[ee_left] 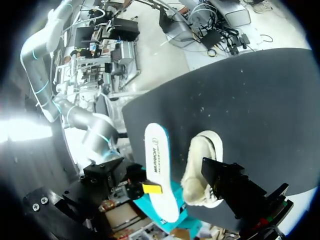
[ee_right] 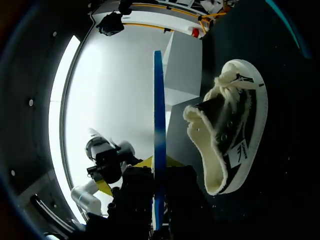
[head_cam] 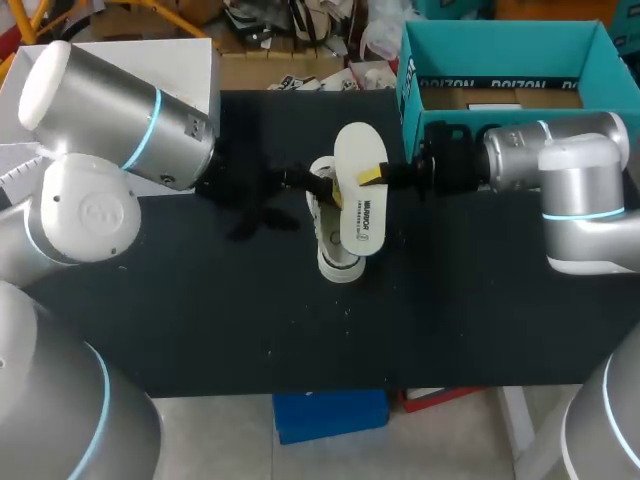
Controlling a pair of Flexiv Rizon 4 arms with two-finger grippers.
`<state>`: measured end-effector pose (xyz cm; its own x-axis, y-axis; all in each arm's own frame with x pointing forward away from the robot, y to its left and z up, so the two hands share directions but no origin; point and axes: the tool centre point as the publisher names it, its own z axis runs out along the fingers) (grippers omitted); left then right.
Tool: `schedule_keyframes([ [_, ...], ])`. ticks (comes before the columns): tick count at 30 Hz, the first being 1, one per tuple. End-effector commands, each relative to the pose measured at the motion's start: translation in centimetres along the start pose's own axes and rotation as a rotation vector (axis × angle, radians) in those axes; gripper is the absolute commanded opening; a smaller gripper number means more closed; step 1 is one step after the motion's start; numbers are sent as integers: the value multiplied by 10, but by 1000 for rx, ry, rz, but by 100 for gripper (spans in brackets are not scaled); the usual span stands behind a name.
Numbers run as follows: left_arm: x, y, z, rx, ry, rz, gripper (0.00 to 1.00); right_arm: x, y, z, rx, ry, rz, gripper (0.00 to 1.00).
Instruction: Take the shoe out of the shoebox, open the shoe tongue, remove and reinsert the insole, then place the shoe into the shoebox
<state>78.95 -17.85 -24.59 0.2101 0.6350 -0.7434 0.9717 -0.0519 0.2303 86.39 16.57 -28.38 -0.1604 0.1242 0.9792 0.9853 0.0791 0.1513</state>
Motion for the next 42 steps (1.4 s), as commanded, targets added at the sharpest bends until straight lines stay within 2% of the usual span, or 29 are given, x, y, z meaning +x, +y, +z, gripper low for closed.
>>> schedule_keyframes([
  [1,11,-4,3,-33,-315,-33,100,0,1,1,1,-2,1,0],
  [2,13,-3,4,-51,-316,-20,100,0,1,1,1,-2,1,0],
  [5,14,0,4,-54,-424,-70,100,0,1,1,1,-2,1,0],
  [17,14,0,4,-54,-424,-70,100,0,1,1,1,-2,1,0],
  [22,22,3,12,-172,-382,-56,100,0,1,1,1,-2,1,0],
  [25,24,7,13,-223,-395,-54,100,0,1,1,1,-2,1,0],
  [34,21,23,26,-257,-433,-68,100,0,1,1,1,-2,1,0],
  [37,20,28,31,-262,-450,-69,91,0,1,1,1,-2,1,0],
  [41,19,35,38,-259,-451,-65,62,0,1,1,1,-2,1,0],
  [42,18,37,40,-259,-453,-65,58,0,1,1,1,-2,1,0],
])
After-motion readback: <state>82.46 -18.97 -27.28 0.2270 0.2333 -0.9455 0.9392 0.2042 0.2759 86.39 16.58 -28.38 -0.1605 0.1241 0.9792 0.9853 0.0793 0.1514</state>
